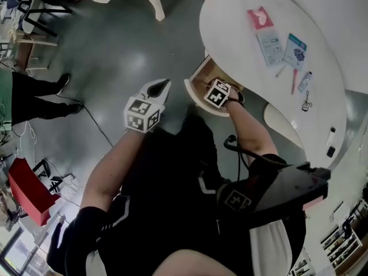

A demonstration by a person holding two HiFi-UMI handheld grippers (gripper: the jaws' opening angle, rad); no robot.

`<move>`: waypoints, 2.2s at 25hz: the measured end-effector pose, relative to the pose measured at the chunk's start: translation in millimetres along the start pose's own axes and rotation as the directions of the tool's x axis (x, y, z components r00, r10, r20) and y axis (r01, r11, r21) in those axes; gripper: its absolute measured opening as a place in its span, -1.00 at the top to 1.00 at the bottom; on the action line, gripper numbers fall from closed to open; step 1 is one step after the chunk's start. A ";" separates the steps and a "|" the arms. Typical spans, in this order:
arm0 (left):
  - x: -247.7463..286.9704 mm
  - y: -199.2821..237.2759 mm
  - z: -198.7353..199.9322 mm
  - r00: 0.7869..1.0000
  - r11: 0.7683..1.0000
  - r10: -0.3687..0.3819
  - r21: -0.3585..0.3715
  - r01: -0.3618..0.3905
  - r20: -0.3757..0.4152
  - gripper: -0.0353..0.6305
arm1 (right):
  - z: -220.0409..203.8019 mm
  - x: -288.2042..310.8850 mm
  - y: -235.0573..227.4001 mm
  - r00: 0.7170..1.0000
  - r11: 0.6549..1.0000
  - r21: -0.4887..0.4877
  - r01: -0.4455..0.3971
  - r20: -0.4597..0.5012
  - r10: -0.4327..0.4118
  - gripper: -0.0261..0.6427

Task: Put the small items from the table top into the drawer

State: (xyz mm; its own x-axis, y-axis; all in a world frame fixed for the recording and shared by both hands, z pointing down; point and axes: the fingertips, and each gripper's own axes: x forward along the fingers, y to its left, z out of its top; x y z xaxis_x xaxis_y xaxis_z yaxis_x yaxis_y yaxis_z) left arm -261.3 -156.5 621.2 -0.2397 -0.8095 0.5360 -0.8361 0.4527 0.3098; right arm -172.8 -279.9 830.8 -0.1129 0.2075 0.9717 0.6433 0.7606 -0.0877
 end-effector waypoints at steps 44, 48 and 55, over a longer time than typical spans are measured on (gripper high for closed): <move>-145.8 -7.5 173.5 0.890 0.937 -0.270 0.312 0.155 0.367 0.89 | 172.0 -387.8 43.9 0.366 0.662 0.731 0.167 0.577 -0.730 0.92; -147.0 -7.6 174.7 0.889 0.935 -0.280 0.313 0.168 0.361 0.89 | 175.3 -394.3 47.4 0.348 0.658 0.735 0.166 0.581 -0.736 0.92; -148.8 -8.6 173.3 0.883 0.933 -0.297 0.309 0.187 0.364 0.89 | 175.4 -396.2 48.3 0.338 0.651 0.743 0.156 0.579 -0.742 0.92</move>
State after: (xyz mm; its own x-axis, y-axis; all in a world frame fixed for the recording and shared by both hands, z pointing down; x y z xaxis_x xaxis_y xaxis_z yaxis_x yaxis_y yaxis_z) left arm -303.9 -104.7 402.7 -0.1425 -0.9852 0.0957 -0.9769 0.1555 0.1466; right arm -229.8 -217.4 403.1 -0.9539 -0.1380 0.2666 -0.1614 0.9845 -0.0682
